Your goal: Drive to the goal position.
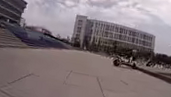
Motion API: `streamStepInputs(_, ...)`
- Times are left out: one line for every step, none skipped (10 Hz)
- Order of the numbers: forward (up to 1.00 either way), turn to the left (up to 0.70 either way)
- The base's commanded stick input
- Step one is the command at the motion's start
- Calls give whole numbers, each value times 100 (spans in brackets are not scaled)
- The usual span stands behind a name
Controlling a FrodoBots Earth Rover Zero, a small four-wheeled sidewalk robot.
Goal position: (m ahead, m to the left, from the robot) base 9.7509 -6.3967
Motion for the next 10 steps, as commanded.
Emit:
streamStepInputs(70,0)
streamStepInputs(70,0)
streamStepInputs(70,0)
streamStepInputs(70,0)
streamStepInputs(70,0)
streamStepInputs(70,0)
streamStepInputs(70,0)
streamStepInputs(70,0)
streamStepInputs(70,0)
streamStepInputs(70,0)
